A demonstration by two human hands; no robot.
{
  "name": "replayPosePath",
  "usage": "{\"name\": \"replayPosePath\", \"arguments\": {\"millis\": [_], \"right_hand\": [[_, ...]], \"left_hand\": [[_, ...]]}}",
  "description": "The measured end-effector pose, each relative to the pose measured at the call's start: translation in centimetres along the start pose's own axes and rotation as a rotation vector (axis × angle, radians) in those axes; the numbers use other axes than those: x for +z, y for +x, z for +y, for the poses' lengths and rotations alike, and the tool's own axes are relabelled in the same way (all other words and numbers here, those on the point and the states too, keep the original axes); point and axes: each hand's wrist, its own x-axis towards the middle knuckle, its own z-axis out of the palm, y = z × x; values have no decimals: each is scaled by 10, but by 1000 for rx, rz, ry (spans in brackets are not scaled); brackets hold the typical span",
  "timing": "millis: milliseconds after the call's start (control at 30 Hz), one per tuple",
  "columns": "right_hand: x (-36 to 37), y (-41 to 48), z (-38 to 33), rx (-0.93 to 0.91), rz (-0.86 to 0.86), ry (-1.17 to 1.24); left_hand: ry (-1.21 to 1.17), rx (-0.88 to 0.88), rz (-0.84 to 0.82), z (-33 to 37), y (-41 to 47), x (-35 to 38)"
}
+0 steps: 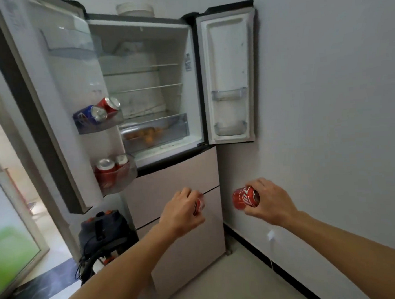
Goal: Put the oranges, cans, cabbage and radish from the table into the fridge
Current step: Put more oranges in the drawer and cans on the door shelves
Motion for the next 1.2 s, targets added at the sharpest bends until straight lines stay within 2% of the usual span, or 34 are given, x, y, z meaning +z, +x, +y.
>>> {"name": "replayPosePath", "arguments": {"millis": [233,533,667,833,967,1200], "right_hand": [[7,92,82,108,65,-19],[16,280,171,75,192,62],[16,357,187,35,269,95],[27,422,201,12,279,113],[38,463,208,-12,289,104],[71,502,215,25,210,76]], "left_hand": [[-77,90,66,-12,141,46],[-127,84,182,-34,332,89],[-149,62,266,-46,397,99],[-152,71,283,-62,466,111],[-148,97,262,-82,509,123],[-149,157,188,-118,554,148]]}}
